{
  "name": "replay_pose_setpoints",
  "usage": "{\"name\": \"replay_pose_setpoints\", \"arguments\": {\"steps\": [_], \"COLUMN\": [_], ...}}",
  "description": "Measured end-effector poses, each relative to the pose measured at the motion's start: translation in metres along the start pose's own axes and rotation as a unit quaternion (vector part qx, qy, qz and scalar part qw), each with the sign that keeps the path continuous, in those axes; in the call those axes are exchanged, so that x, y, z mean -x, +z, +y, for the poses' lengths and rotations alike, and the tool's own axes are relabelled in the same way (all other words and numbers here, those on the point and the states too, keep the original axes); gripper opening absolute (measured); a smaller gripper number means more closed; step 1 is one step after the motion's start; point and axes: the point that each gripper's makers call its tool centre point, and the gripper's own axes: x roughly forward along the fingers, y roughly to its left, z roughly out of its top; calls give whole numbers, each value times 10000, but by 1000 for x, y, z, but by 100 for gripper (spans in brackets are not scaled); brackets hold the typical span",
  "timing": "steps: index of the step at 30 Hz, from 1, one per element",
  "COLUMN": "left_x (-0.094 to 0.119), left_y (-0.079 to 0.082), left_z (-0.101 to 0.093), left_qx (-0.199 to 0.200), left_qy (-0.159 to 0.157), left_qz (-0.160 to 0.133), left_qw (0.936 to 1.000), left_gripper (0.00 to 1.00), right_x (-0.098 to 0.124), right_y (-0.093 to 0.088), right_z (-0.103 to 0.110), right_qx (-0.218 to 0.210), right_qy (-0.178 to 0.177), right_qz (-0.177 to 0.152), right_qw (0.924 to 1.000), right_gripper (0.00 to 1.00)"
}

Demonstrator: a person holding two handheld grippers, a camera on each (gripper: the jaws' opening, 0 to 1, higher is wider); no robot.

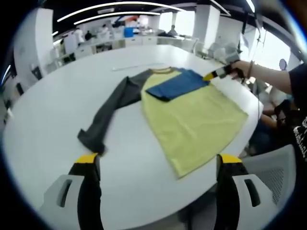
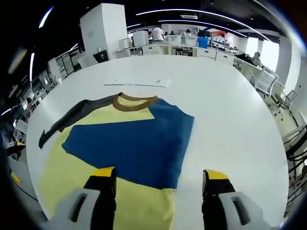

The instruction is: Fold the garment on the visible template until the final outline fits inside the template.

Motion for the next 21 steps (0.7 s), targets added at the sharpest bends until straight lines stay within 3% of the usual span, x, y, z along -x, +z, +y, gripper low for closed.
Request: {"name": "replay_pose_setpoints", "arguments": {"steps": [4, 7, 21], "left_x": [2, 3, 3], "left_y": [3, 7, 14], "left_z": [6, 12, 41], "left_qx": [24, 77, 217], "left_qy": [50, 120, 466], "left_qz": [-49, -152, -267], "left_qw": [10000, 9998, 9983], "left_gripper": [97, 97, 90], "right_x": [8, 14, 52], "right_y": [2, 4, 6], "right_z": [6, 5, 22], "right_qx": [47, 173, 591], "right_qy": [112, 84, 464], "right_qz": [-26, -89, -315], "right_qw": [9999, 9998, 9967], "right_gripper": [86, 100, 100]}}
